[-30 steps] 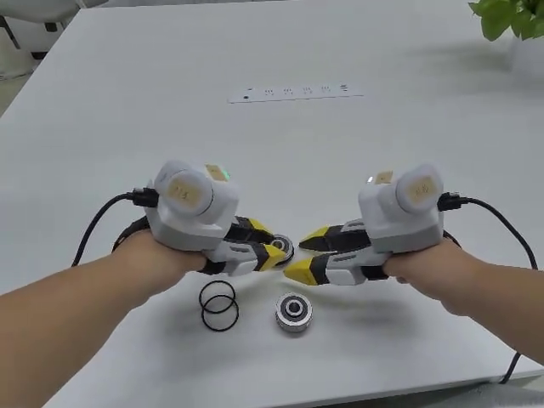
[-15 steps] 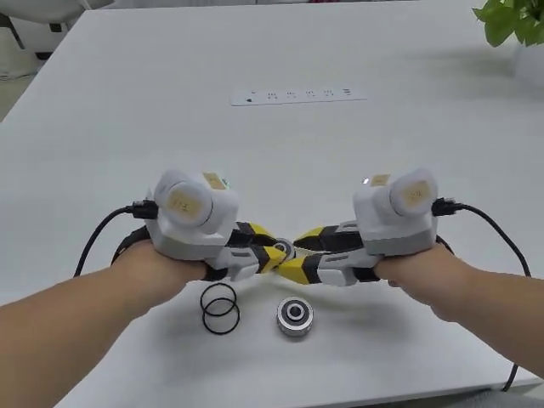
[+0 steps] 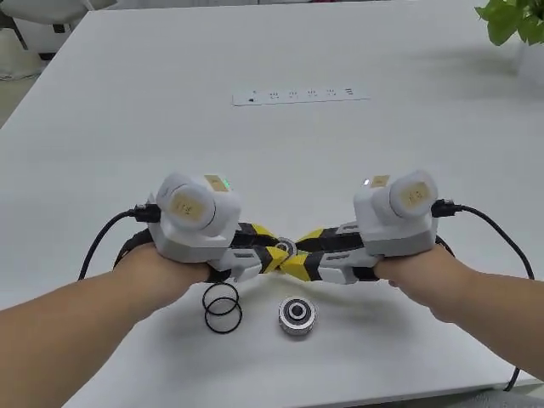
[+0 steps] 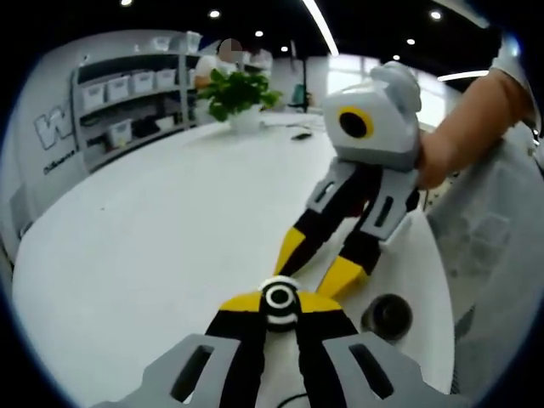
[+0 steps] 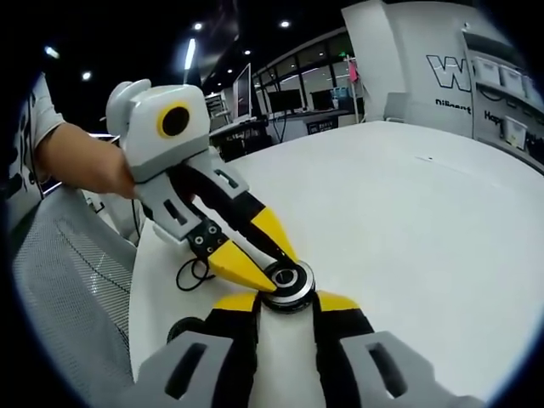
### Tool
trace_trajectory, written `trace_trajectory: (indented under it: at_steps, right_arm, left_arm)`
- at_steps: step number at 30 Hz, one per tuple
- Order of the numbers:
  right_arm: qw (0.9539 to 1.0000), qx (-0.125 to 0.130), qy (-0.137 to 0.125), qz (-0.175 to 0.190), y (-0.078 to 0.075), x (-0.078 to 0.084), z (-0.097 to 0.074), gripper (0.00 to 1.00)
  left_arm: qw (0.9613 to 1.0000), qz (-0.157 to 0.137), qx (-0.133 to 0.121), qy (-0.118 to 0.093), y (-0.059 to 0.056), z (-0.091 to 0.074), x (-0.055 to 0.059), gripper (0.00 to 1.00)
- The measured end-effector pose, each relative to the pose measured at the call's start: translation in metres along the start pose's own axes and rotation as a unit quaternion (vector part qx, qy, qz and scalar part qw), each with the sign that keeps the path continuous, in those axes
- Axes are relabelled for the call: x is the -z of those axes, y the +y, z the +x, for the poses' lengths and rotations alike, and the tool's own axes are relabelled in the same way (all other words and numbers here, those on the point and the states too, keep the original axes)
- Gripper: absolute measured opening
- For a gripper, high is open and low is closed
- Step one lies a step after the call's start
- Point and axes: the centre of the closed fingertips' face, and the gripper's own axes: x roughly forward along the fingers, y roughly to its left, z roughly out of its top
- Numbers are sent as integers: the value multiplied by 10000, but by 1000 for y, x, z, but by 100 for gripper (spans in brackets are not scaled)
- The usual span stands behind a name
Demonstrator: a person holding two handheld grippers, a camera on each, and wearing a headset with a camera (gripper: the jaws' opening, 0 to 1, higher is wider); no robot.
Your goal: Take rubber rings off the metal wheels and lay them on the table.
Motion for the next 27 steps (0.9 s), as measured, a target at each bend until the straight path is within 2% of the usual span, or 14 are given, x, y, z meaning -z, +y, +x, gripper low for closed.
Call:
trace_trajectory:
  at_steps: [7, 12, 14, 19, 24, 27]
  right_arm:
    - [9998, -16, 94, -174, -1, 3, -3, 17]
    - [9998, -59, 131, -149, -2, 6, -7, 9]
    - [9998, 26, 148, -138, -5, 6, -8, 3]
    - [9999, 8, 123, 79, -6, 6, -8, 1]
    - [9976, 25, -16, 694, -11, 5, -9, 0]
    - [9963, 37, -94, 856, -13, 4, -10, 0]
  left_arm:
    - [10000, -17, -32, -25, 0, 0, 0, 14]
    - [10000, -38, -42, -34, 1, 0, 0, 14]
    - [10000, -44, -47, -37, 1, 0, 0, 14]
    - [10000, -44, -64, -39, 1, 0, 0, 13]
    - [10000, -6, -83, -30, 1, 0, 0, 13]
    - [10000, -4, -94, -32, 1, 0, 0, 13]
